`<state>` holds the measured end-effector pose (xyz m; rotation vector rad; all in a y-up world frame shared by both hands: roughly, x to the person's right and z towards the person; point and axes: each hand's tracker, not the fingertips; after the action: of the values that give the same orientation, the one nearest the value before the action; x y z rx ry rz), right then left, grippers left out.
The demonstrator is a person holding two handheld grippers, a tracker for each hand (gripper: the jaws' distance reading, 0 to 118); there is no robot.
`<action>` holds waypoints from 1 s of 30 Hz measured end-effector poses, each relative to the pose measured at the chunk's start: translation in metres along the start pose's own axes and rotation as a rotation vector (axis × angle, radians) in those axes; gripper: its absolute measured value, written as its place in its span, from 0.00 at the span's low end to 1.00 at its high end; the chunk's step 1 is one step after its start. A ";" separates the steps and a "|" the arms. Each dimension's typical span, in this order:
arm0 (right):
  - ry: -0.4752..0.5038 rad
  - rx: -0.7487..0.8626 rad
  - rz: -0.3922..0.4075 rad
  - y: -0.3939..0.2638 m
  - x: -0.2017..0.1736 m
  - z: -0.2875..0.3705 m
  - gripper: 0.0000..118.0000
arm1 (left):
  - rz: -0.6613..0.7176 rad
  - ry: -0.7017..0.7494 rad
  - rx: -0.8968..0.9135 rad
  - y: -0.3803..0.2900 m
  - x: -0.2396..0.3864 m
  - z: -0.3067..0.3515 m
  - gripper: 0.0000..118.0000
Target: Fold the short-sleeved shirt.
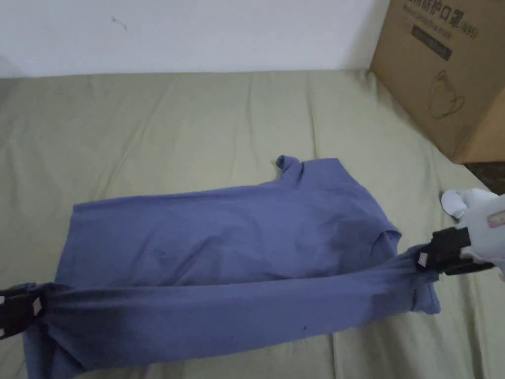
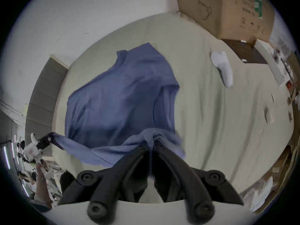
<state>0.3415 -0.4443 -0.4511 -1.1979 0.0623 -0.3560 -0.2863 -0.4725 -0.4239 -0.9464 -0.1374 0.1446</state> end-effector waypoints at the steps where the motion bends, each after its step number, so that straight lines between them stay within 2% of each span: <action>1: -0.010 -0.018 -0.020 0.014 0.001 -0.017 0.03 | 0.008 -0.008 -0.018 0.007 -0.004 -0.016 0.05; 4: -0.046 -0.091 -0.097 0.044 0.006 -0.070 0.03 | 0.078 -0.017 -0.081 0.018 -0.019 -0.056 0.09; 5: -0.040 -0.093 -0.141 0.049 0.010 -0.085 0.03 | 0.106 -0.018 -0.093 0.019 -0.022 -0.067 0.15; 7: -0.032 -0.073 -0.179 0.053 0.008 -0.100 0.04 | 0.153 -0.017 -0.119 0.019 -0.028 -0.079 0.17; 8: -0.043 -0.054 -0.180 0.052 0.005 -0.102 0.16 | 0.164 -0.024 -0.120 0.018 -0.031 -0.080 0.28; 9: -0.051 -0.044 -0.172 0.048 0.003 -0.100 0.36 | 0.180 -0.030 -0.123 0.017 -0.032 -0.080 0.42; 10: -0.045 -0.028 -0.166 0.044 0.000 -0.098 0.62 | 0.179 -0.027 -0.122 0.016 -0.031 -0.077 0.64; 11: -0.031 -0.009 -0.154 0.036 -0.003 -0.093 0.89 | 0.179 -0.034 -0.120 0.014 -0.030 -0.073 0.94; 12: -0.020 0.017 -0.141 0.029 -0.006 -0.087 0.97 | 0.184 -0.067 -0.093 0.010 -0.027 -0.065 1.00; 14: 0.013 0.081 -0.123 0.012 -0.012 -0.068 0.97 | 0.190 -0.137 -0.044 0.010 -0.019 -0.043 0.98; 16: 0.005 0.178 -0.117 -0.014 -0.021 -0.045 0.97 | 0.173 -0.126 -0.036 0.004 -0.006 -0.021 0.98; 18: 0.017 0.228 -0.061 -0.038 -0.032 -0.024 0.97 | 0.086 -0.084 0.025 -0.004 0.014 0.008 0.97; 19: 0.011 0.244 -0.020 -0.050 -0.039 -0.014 0.96 | 0.049 -0.061 0.043 -0.008 0.023 0.021 0.94; 20: -0.005 0.270 0.023 -0.064 -0.046 -0.004 0.88 | 0.019 -0.032 0.069 -0.015 0.033 0.031 0.82; 21: -0.010 0.321 0.062 -0.076 -0.051 0.005 0.74 | -0.011 0.002 0.086 -0.021 0.040 0.044 0.63; 22: -0.005 0.358 0.086 -0.088 -0.055 0.014 0.46 | -0.031 0.028 0.085 -0.026 0.045 0.052 0.32; 23: -0.015 0.390 0.099 -0.100 -0.060 0.021 0.00 | -0.044 0.028 0.086 -0.033 0.049 0.059 0.00; 24: -0.043 0.362 0.111 -0.105 -0.063 0.024 0.00 | -0.042 0.030 0.060 -0.042 0.050 0.060 0.00; 28: 0.014 0.354 0.039 -0.114 -0.073 0.042 0.00 | 0.014 0.069 0.006 -0.061 0.040 0.061 0.00; 30: 0.031 0.340 0.012 -0.126 -0.058 0.023 0.00 | 0.007 0.102 0.001 -0.064 0.031 0.058 0.00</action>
<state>0.2626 -0.4461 -0.3345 -0.8557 0.0339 -0.3590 -0.2618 -0.4573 -0.3372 -0.9514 -0.0398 0.1029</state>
